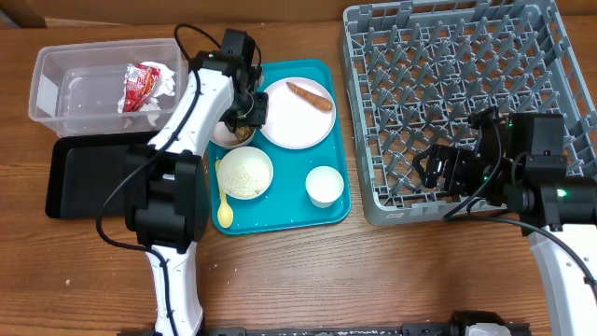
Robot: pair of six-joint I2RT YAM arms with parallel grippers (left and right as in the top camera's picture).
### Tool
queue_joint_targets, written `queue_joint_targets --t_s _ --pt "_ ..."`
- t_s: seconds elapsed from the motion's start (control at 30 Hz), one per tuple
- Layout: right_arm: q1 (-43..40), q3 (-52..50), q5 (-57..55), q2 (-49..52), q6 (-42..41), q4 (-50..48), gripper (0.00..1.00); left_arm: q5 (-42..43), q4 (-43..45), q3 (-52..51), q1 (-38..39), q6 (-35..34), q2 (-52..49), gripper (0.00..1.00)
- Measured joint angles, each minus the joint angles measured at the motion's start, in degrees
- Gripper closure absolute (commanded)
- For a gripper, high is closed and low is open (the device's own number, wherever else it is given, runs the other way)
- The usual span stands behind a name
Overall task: Sort waste into correct bins and load items into the dishwasher
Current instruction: 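Grasp the rim of the pink bowl with the left gripper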
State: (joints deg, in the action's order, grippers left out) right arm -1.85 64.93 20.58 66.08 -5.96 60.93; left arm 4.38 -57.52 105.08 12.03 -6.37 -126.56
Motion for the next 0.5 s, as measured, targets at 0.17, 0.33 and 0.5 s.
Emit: queue_joint_targets --t_s 0.17,0.33,0.5 --pt "0.0 0.0 -0.02 0.09 0.02 -0.02 0.0 0.26 0.59 -0.87 0.02 -0.13 0.0 0.84" --pt "0.0 0.0 -0.02 0.09 -0.02 -0.02 0.0 0.04 1.05 -0.9 0.37 -0.15 0.0 0.85" --pt "0.0 0.0 -0.04 0.09 -0.02 -0.04 0.0 0.07 1.05 -0.92 0.37 -0.15 -0.11 0.87"
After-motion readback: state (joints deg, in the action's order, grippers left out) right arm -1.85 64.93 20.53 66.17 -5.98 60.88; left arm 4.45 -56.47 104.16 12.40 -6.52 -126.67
